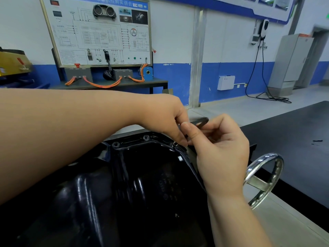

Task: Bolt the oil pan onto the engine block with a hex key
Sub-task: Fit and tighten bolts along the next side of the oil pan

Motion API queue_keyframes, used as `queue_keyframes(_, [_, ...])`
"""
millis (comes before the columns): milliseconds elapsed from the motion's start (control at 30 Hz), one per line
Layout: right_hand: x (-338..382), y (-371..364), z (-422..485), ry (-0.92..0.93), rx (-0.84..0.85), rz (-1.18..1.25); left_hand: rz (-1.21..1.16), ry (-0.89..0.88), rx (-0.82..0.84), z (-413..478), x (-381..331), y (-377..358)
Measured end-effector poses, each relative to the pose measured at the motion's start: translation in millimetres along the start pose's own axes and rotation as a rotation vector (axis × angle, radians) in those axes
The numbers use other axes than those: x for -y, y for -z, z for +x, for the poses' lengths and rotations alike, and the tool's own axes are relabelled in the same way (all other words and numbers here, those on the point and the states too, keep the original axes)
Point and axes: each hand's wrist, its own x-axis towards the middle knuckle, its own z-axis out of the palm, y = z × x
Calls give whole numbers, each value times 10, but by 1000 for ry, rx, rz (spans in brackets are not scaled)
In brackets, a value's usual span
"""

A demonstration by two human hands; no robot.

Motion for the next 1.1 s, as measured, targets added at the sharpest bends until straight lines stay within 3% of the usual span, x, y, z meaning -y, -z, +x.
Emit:
queue_keyframes(133, [-12,15,-5,8,12,6,-7,1,21,10,-6,1])
queue_keyframes(367, [-5,-3,-28,47,193,36,-16,41,-42,14,42,-16])
queue_keyframes(767, [-43,21,-3,-8,-13,-31,23,13,-12,-8,-4,-12])
queue_keyframes(967, [-23,3,-13,16,15,-119,31,4,-3,-10,10,-14])
queue_keyframes(1100, [-27,11,-16,12,95,-33,26,9,-14,4,6,-12])
